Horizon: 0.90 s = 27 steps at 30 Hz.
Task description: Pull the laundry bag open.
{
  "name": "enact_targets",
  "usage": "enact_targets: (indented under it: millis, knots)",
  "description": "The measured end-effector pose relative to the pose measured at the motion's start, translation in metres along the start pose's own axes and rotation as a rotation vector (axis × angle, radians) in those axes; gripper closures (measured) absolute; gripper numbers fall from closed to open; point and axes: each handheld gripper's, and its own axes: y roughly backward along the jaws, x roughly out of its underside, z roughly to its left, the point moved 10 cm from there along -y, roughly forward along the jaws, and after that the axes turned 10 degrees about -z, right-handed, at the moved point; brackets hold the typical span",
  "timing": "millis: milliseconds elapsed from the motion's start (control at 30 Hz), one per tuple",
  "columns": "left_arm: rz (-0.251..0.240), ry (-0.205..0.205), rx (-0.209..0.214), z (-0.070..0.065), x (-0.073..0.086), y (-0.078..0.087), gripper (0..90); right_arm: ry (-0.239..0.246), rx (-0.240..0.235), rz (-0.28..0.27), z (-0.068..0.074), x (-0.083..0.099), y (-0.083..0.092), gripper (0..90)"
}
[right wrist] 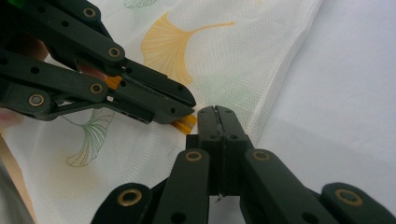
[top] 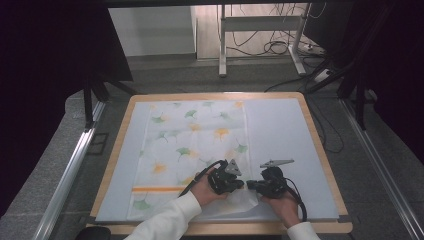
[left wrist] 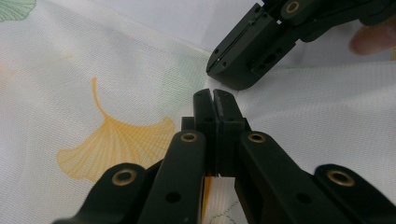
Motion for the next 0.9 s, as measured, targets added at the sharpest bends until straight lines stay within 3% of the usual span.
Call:
enact_targets:
  millis: [233,900]
  knots:
    - [0.011,-0.005,-0.008,-0.001,0.001,0.002,90.0,-0.047,-0.021,0.003,-0.003,0.003,0.001,89.4]
    - [0.035,0.008,-0.020,0.008,0.015,0.021,90.0,-0.035,-0.021,-0.001,-0.002,0.003,0.001,89.4]
